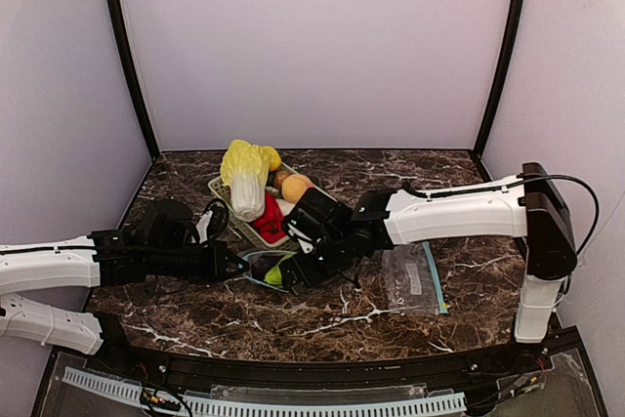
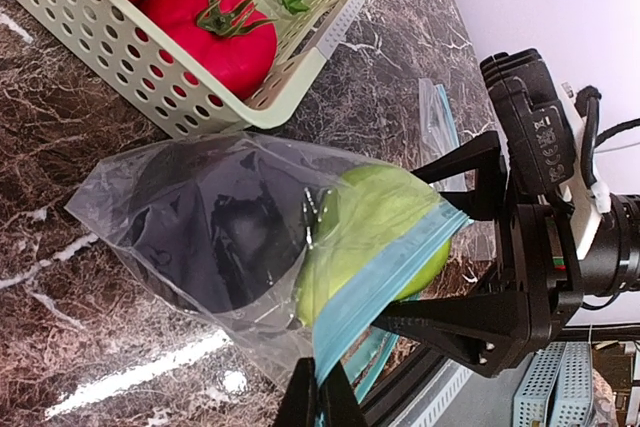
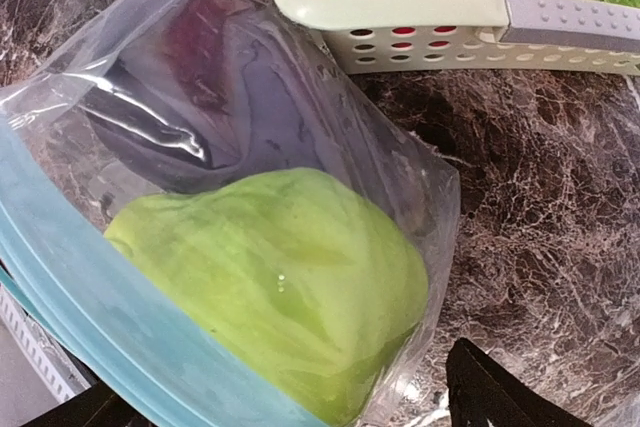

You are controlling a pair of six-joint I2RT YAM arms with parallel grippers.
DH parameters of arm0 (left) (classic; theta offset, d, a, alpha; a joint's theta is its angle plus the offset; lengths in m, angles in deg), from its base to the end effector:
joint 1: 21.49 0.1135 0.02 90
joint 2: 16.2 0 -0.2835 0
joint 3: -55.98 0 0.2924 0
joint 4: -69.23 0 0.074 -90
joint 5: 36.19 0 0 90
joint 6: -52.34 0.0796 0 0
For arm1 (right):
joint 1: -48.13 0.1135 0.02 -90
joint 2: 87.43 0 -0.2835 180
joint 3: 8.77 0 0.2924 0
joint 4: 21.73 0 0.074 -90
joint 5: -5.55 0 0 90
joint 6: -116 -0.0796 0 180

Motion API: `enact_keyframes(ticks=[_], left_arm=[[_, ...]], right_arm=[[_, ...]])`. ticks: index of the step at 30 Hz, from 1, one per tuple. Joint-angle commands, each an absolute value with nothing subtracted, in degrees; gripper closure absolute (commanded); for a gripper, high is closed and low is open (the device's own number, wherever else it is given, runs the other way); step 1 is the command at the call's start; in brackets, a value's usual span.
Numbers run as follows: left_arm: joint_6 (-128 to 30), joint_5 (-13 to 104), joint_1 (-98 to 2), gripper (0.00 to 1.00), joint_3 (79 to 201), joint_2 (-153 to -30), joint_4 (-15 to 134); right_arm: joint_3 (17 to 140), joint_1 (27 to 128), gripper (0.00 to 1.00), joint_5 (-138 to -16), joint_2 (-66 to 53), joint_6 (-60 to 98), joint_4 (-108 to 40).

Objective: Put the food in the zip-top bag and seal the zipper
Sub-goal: Adjust the fake fruit in the zipper food storage bag.

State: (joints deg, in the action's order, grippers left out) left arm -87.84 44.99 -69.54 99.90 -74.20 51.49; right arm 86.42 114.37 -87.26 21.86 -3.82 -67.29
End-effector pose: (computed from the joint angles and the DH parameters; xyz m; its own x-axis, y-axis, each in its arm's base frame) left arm 0.1802 -0.2187 0.2023 -0.8571 -0.1818 -0.4820 0.2557 0.6621 -0.7044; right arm 0.1949 0.4330 0.1774 -0.7513 -0.4739 -0.4593 -0.6115 0.7616 0.2145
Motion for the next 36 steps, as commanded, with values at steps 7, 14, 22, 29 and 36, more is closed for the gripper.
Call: enact_keyframes(ticks=[7, 14, 22, 29, 36], left_arm=[[-87.8, 44.5, -69.2, 0.99, 99.3, -74.2, 52.7], [-88.2, 44.4, -69.2, 0.99, 99.1, -73.9, 52.7], [-88.6, 43.9, -69.1, 0.99, 98.7, -74.1, 53.8], [-88.6, 43.2, -69.2, 0.99, 98.7, -75.0, 54.5], [-89.1, 42.9, -69.2, 0.99, 98.2, -75.1, 55.6]], right_arm=[[87.0, 113.9, 0.04, -79.7, 13.7, 1.1, -66.1], [88.4, 113.3, 0.07, -83.2, 17.8, -1.4, -66.1], [91.3, 113.3, 0.23, -90.2, 22.8, -3.9, -68.2], [94.2, 113.1, 0.19, -86.9, 23.8, -3.4, -68.1], [95.2, 112.7, 0.11, -86.1, 23.9, -5.1, -65.7]])
